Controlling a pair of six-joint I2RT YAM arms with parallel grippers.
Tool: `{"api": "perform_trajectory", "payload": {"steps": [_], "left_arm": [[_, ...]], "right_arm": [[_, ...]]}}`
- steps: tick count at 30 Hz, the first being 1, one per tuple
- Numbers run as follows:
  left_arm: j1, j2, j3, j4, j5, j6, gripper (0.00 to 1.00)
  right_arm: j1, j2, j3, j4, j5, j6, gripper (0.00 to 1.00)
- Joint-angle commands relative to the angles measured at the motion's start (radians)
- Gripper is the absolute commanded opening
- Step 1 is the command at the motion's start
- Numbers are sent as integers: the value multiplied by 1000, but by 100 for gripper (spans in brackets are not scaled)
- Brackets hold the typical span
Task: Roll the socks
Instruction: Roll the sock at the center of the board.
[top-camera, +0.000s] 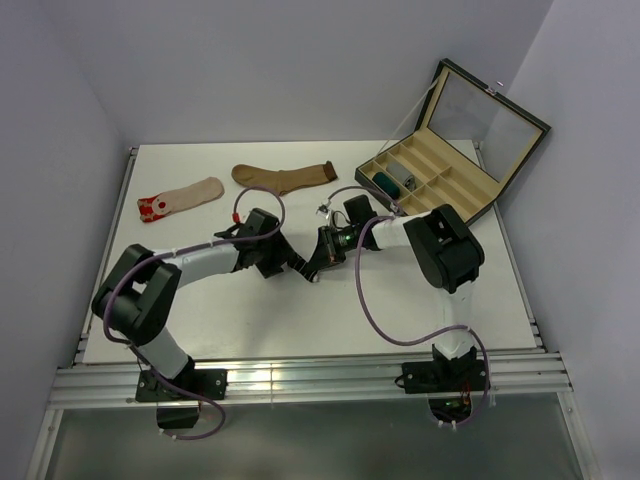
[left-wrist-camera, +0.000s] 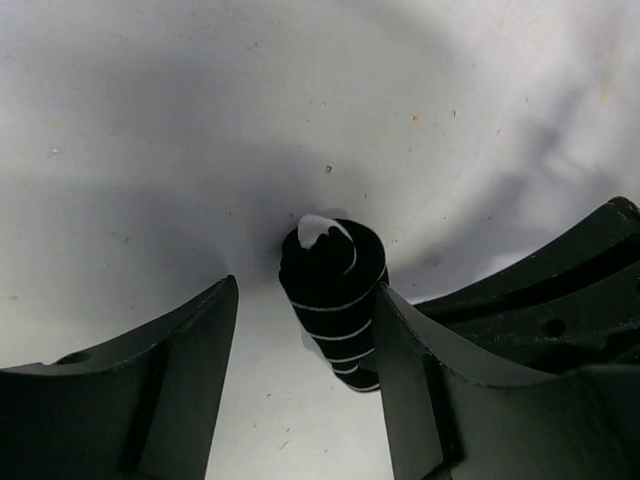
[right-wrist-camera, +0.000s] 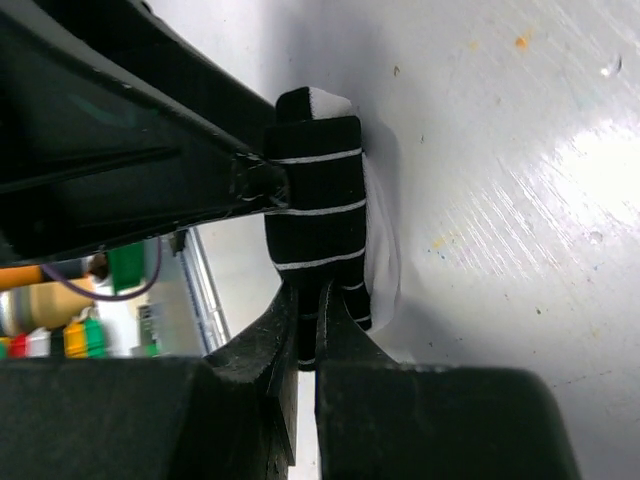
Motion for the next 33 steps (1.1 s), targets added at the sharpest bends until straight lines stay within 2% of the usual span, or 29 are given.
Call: {"api": "perform_trajectory", "payload": {"steps": [1,11,18,20,21,25,27,28,33], "left_arm": [[-4,40,16,31,-9,-23,61],[-4,124,30,56,-6,-40,52],[-11,166,25,51,-6,-28,37],[-11,183,31,44,9,-17,33],[-11,187,33,45,14,-13,28],[-11,207,53,22,29,29,21],[-11,213,74,-11,23,52,20],[-11,215,89,-22,23,60,20],[-11,216,131,-77,17,102,20]], "right_arm": [[-5,74,-32,-96,36,17,0],[-13,100,-25,-99,40,32,0],[-14,30,-44,-91,88,23,3],[-13,-8,-67,-56,114,15,9],[-10,-48,-74,-48,146,12,12],[10,-177,-112,-53,265,-51,37],[36,-266,-124,-60,340,-84,43],[49,-295,-135,-63,426,-121,48],[180,-438,-158,-79,727,-229,56]]}}
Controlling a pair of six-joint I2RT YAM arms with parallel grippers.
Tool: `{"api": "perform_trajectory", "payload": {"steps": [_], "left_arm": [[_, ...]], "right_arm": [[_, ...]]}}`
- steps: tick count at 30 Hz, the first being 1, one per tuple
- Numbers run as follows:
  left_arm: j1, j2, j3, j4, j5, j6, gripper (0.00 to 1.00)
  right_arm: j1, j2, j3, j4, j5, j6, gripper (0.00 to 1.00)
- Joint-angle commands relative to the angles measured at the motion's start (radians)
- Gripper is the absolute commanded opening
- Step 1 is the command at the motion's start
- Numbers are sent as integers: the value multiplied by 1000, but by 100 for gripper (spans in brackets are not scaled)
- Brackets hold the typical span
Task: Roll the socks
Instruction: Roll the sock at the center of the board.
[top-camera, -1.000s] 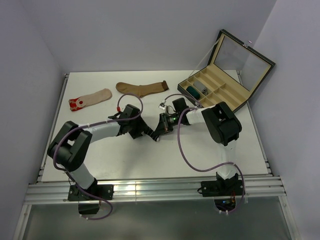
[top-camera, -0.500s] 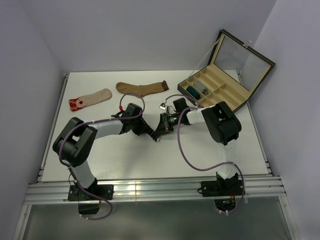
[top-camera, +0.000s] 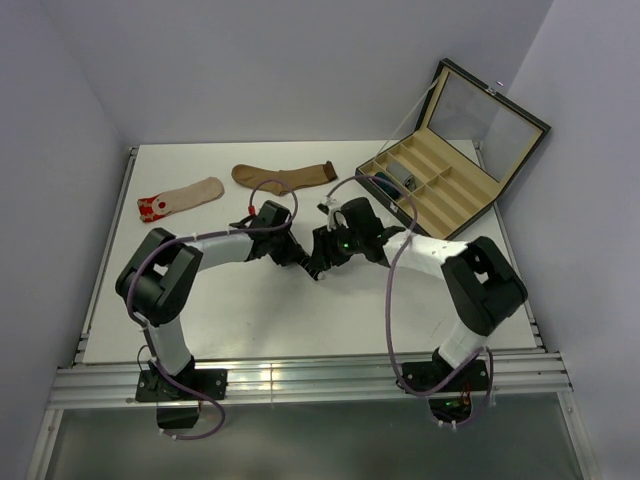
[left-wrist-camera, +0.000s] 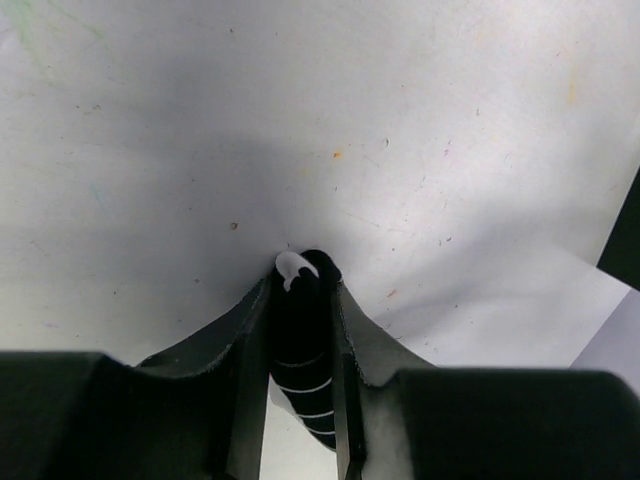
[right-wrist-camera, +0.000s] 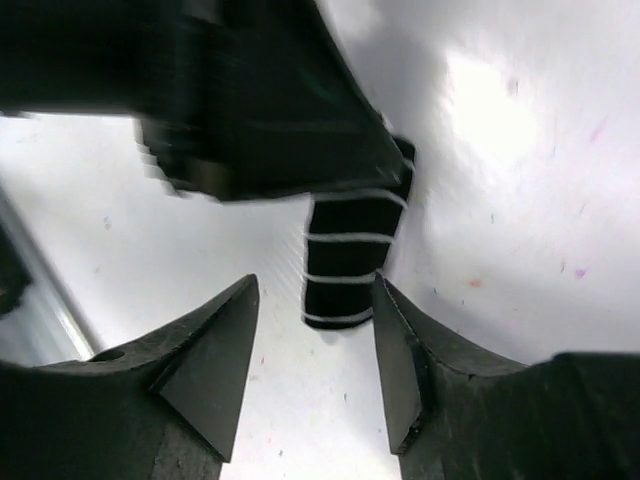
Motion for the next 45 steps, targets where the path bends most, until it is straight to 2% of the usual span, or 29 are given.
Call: {"api": "perform_trajectory", "payload": {"steps": [1,2,9,16,22,38,41,43,44,45], "left_arm": [[-3,48,14,-158,-52,85,21],[-3,50,28,-168,-49,89,21],[-3,65,66,-215,-44,115,21],[-3,76,94,-235,-35,123,22],[-3,77,108,-247,-34,131,22],[-1,82,106,-237,-11,138,23],[-3,85,111,-235,-6,138,24],[-3,79,114,-238,-9,140,27],[-3,74,117,-243,-9,141,32],[-3,64,123,-247,-9,144,35]], "right_arm": [[95,-96,-9,-13,304,-146,57],[118,-100,-8,-13,394,-161,57],[294,-65,11,-10,681,-275,59],[394,30,40,7,824,-330,60],[431,113,66,5,882,-352,60],[425,253,97,-35,837,-352,54],[423,256,103,-41,818,-358,45],[422,256,107,-51,803,-359,28],[420,254,109,-56,795,-358,20],[419,253,110,-65,787,-355,6]]}}
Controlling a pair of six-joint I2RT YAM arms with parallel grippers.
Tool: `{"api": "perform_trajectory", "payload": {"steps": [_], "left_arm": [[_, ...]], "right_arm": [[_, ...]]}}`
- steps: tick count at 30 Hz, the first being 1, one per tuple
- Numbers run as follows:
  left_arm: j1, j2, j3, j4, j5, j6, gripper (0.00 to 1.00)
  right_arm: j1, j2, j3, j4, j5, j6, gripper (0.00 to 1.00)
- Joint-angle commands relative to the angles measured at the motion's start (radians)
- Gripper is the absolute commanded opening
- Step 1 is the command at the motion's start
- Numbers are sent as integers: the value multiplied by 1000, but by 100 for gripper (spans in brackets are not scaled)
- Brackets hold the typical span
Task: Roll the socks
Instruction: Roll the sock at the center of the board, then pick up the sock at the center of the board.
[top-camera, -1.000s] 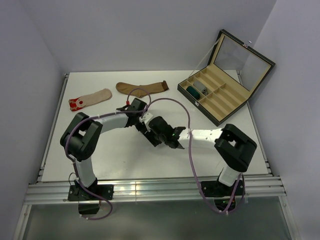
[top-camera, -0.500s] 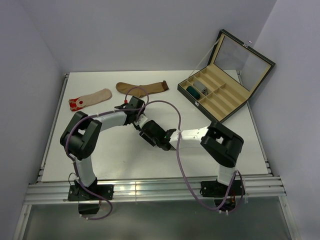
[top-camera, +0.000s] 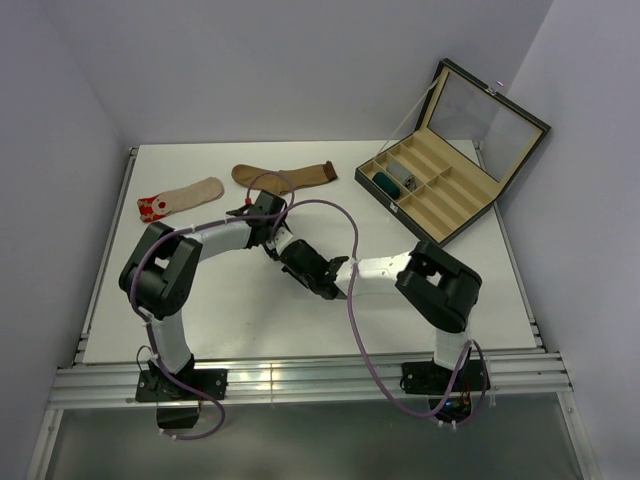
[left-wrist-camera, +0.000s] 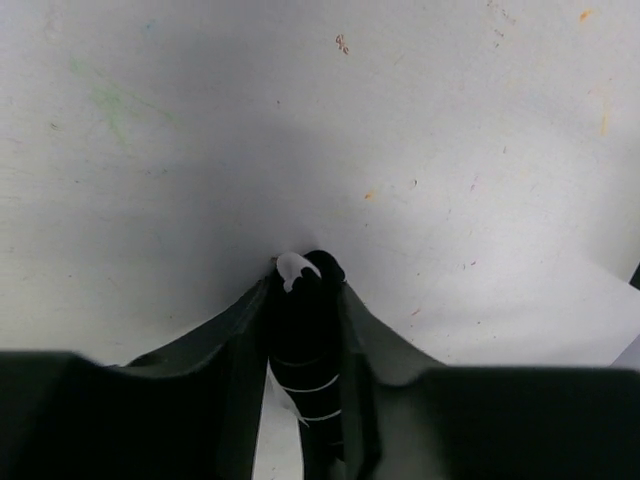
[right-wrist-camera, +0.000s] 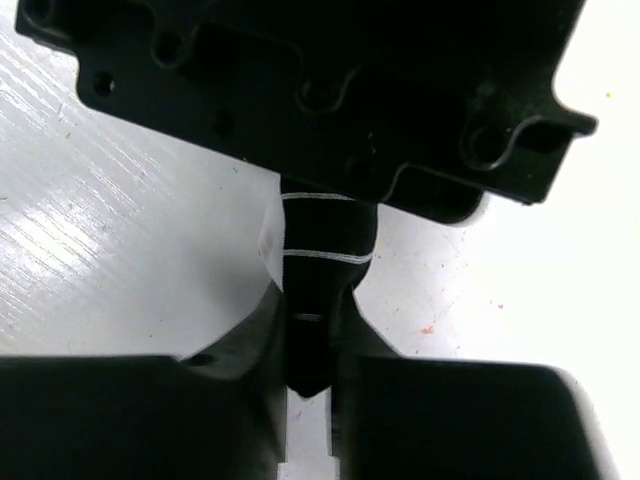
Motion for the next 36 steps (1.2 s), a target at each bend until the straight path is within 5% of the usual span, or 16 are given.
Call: {"api": "perform_trajectory", "payload": {"steps": [1,5,8,20,30,36], "left_arm": [[-49,10,18,-99,-37,53,40],[-23,-43,42,-127,-62,58,67],[29,-109,65,-147,-73,65,79],[273,-440,159,-168,-261,179,93],[468,-695,79,-53,-387,393,100],[477,-746,85,-25,-421,515,99]], "right_arm": [[-8,71,20,-99,-115,-30,0],[-18,-3,6,-110,-142,-27,0],[-38,-82,-8,-122,-191,-28,0],[-256,-335,109,-247,-317,-145,0],[-621,-263,374,-421,-363,-304,0],[-817,-118,543,-510,-437,-395,0]]}}
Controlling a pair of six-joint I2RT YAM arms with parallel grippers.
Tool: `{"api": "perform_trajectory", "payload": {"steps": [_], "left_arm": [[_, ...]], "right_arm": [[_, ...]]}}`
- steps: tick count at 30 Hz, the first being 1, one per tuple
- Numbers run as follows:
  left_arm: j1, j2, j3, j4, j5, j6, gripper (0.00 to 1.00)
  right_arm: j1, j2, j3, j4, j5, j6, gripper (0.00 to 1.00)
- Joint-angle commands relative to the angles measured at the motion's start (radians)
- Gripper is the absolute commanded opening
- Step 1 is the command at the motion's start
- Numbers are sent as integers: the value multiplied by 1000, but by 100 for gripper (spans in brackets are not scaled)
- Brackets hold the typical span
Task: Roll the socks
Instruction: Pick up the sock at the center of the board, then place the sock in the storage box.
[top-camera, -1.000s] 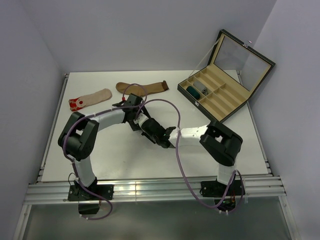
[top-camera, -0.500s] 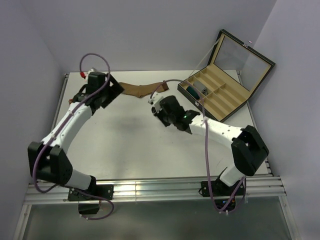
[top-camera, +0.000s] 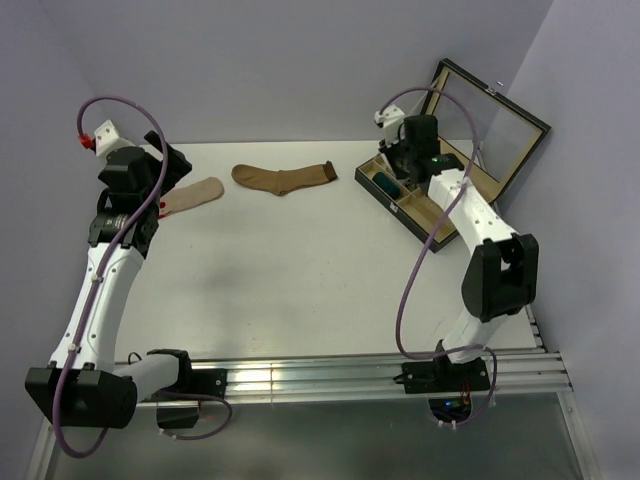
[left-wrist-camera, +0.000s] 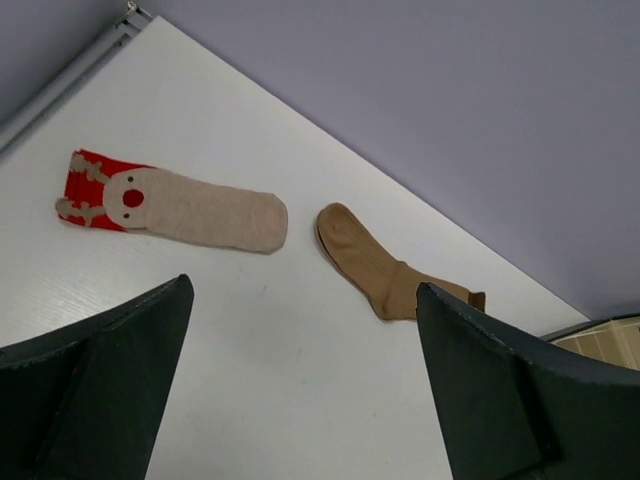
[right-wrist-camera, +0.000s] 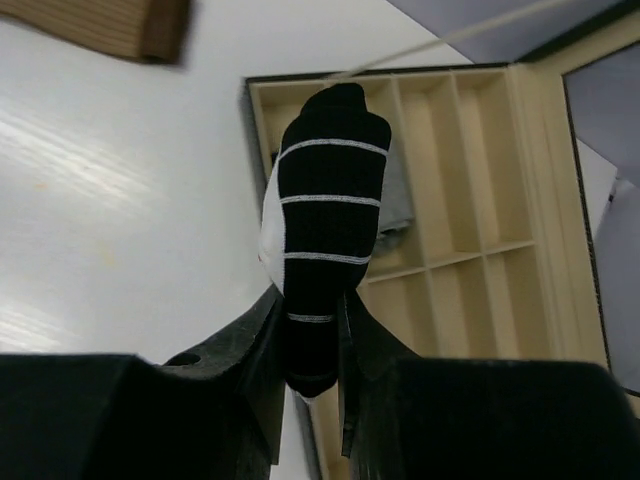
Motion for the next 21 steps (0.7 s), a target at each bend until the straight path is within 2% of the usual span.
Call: {"api": "perform_trajectory", "payload": {"steps": [1,5,7,10,12,21], "left_arm": [[2,-28,0,58,-46,140,99],[2,40,21,87,-127,182,100],[2,133,76,82,-156,194,99],[4,245,127,85,-136,181,100],[5,281,141,69,-74,156,100],[10,275,83,99,-43,141,99]], "right_arm": [[-85,100,130,-115,-58,-96,0],[-188,206,237,-160,-101,-103,0],[-236,245,271,-151,-130,-104,0],[-279,295,311,-135,-110,-121,0],[-294,346,360,-158,-133,-138,0],[-319,547,552,-227,-193,-170,0]]}}
